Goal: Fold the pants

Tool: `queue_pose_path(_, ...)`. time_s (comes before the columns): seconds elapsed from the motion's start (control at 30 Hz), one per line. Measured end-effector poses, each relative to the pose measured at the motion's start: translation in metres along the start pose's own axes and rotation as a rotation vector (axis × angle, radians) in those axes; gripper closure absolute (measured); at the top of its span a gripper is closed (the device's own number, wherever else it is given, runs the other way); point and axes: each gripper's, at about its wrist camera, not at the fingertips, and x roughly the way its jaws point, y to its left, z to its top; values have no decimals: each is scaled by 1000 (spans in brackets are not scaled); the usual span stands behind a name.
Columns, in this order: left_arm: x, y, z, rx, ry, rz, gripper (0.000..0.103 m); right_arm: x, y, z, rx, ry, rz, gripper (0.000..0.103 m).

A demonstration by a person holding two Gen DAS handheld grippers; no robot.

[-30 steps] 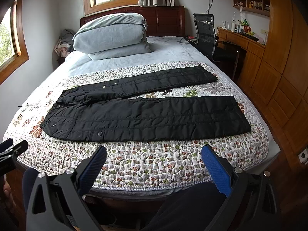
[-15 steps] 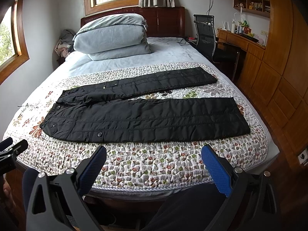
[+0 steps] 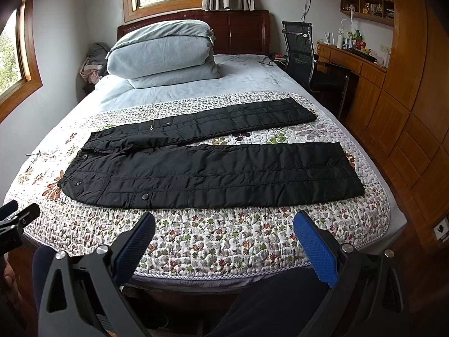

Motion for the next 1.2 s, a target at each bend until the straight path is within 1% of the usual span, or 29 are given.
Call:
queue_pose_path(0.67,0,1,0,7,1,3,3,1,-2,0,4,4,-1,3)
queue_pose_path(0.9,7,0,-1,8,7,12,3,8,-5,-3,4,18,-10,3)
queue_pose_path(1.2,29,1,-2,11,43,15,3,26,-5,-4,6,50,-19,3)
